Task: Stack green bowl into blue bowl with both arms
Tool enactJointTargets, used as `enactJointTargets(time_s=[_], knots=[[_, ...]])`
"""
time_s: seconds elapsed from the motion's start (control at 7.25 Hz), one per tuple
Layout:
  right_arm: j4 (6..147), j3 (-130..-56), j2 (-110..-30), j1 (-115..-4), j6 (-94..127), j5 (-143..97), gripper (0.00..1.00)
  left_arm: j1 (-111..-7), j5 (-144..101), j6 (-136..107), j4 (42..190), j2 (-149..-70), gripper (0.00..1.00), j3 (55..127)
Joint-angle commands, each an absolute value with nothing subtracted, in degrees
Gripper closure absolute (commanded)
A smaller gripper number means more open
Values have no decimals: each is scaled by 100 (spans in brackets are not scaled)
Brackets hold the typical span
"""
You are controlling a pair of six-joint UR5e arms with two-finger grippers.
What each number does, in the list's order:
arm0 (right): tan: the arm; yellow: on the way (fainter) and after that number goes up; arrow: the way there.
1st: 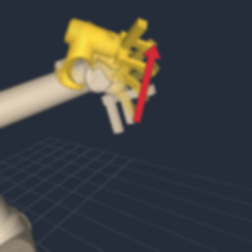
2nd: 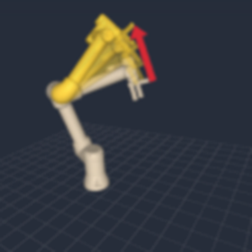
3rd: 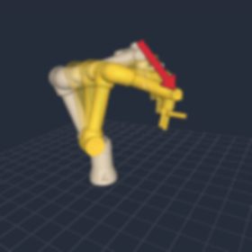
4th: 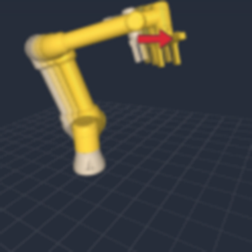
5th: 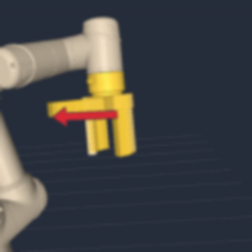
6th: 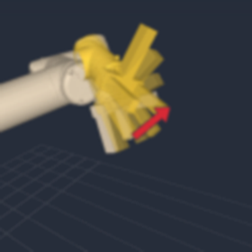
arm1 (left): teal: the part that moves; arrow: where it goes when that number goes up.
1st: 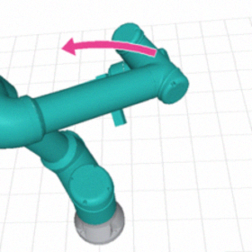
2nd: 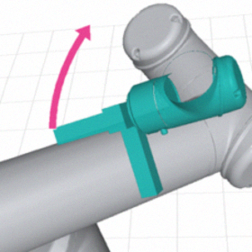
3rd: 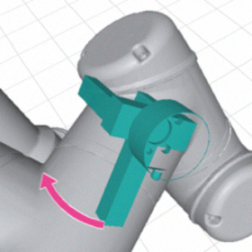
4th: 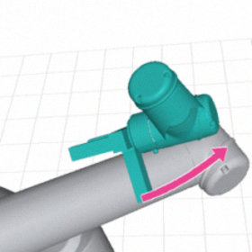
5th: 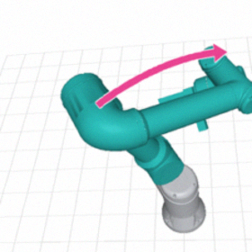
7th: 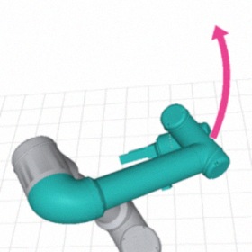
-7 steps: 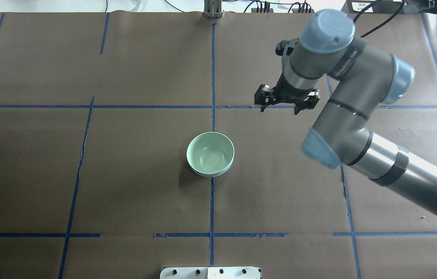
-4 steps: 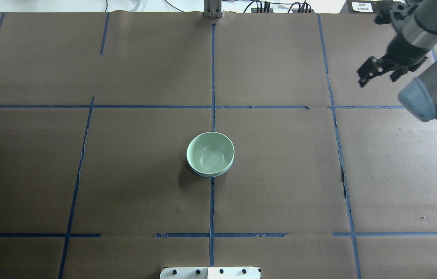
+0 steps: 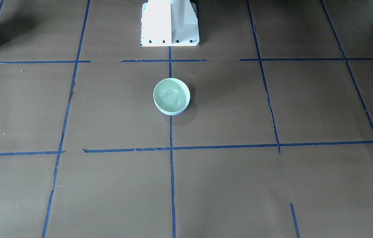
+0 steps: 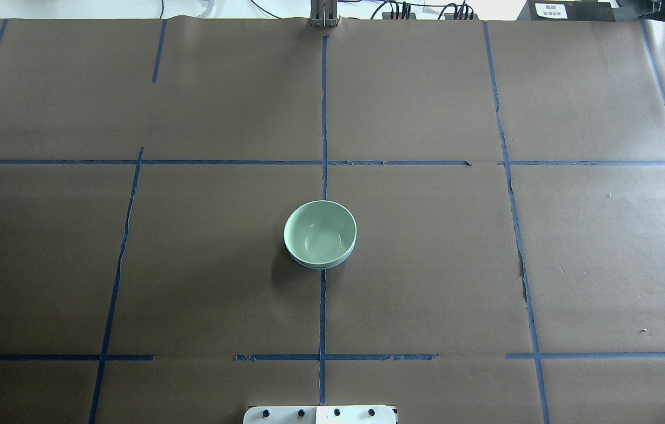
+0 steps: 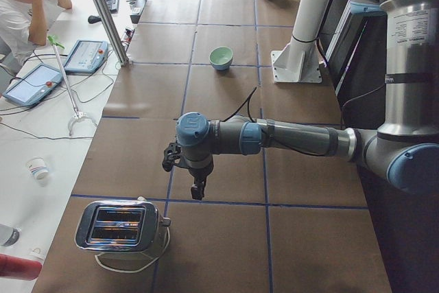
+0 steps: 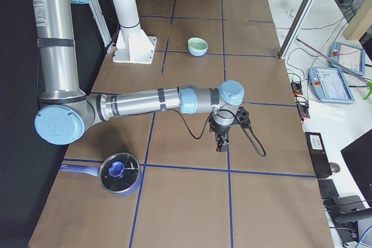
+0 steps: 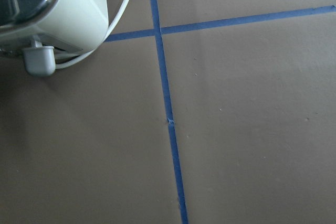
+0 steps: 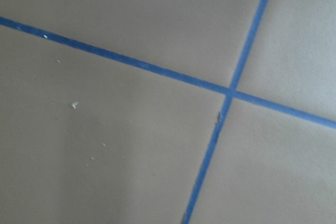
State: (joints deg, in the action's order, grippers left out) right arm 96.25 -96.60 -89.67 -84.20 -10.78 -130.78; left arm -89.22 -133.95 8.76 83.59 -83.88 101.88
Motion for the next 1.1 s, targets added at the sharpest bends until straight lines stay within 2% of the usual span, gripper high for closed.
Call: enactJointTargets(time_s=[0.0,0.97], knots=[[9598,-9668,-9640,-8780,-1187,-13061,0,-8938,-12958,870,8385,-8175,0,10230],[9580,-9809,-9765,-8772,-1195,-13254,0,-8930,-12814,870,8385,-8174,0,10292]])
